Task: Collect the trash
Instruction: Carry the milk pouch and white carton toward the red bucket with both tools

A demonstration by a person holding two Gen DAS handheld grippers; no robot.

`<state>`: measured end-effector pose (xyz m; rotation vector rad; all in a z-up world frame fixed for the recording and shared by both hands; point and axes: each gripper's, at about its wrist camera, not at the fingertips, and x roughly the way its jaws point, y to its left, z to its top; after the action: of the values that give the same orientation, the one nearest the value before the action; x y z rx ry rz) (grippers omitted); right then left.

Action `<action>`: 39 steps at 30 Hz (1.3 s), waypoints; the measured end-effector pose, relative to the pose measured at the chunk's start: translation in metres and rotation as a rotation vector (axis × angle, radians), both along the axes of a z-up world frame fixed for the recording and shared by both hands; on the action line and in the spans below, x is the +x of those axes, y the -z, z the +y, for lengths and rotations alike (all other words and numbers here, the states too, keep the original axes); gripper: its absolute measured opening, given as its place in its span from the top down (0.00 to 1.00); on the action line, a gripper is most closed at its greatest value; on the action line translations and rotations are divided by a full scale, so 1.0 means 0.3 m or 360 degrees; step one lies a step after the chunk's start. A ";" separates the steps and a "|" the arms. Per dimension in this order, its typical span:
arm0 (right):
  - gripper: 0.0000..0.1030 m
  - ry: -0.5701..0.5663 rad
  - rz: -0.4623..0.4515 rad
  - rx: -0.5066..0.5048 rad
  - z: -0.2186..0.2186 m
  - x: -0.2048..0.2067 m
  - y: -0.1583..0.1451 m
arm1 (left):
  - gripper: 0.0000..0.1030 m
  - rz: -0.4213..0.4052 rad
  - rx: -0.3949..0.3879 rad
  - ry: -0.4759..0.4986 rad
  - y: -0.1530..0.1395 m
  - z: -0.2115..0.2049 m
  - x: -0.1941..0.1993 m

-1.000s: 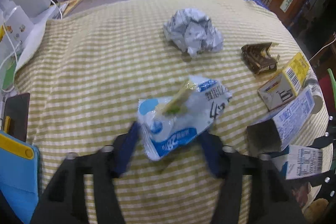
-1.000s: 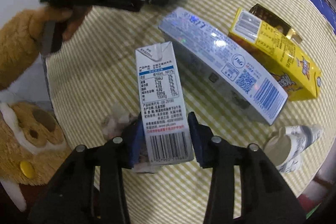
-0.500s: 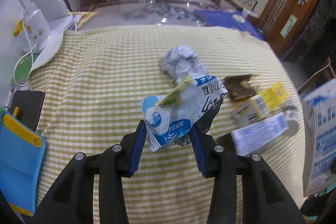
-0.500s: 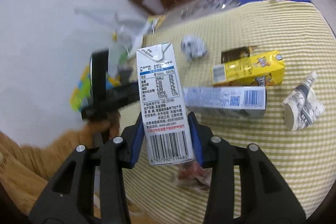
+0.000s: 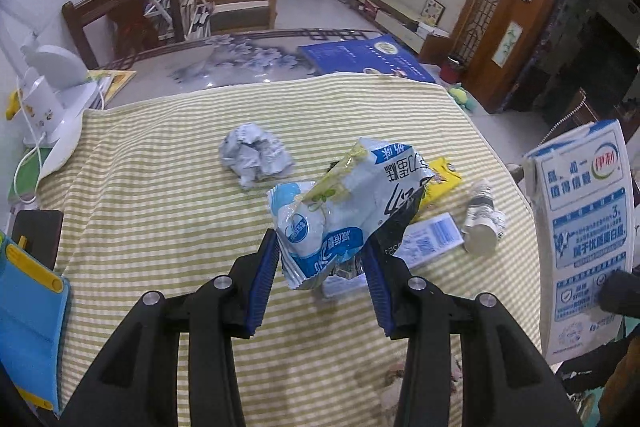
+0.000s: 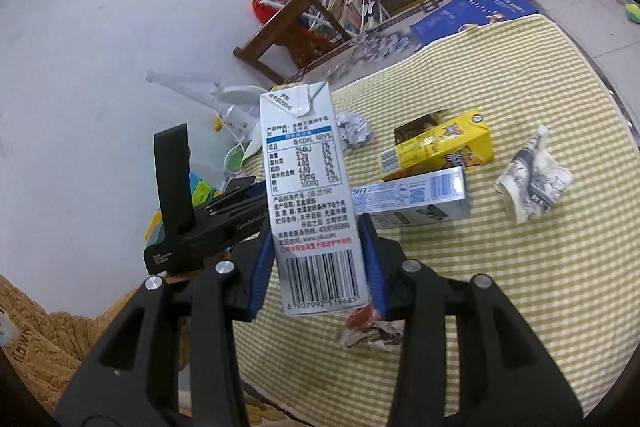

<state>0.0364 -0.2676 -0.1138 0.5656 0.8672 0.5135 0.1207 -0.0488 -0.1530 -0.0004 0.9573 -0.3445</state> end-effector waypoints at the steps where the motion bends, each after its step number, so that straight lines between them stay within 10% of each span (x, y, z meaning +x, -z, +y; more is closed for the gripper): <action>1: 0.61 0.0007 -0.0004 0.0001 -0.004 -0.004 -0.002 | 0.61 -0.0002 -0.0001 0.0005 -0.003 -0.005 -0.004; 23: 0.61 0.0168 0.0004 0.0058 -0.193 -0.062 0.004 | 0.61 -0.0020 -0.0035 0.0051 -0.042 -0.135 -0.041; 39: 0.61 0.0338 -0.0006 0.0095 -0.514 -0.155 0.001 | 0.61 -0.0024 -0.0040 0.0199 -0.078 -0.496 -0.036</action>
<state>-0.0102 -0.4218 -0.1142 0.7027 0.7794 0.3478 0.1100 -0.1975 -0.1296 0.0394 0.9401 -0.4713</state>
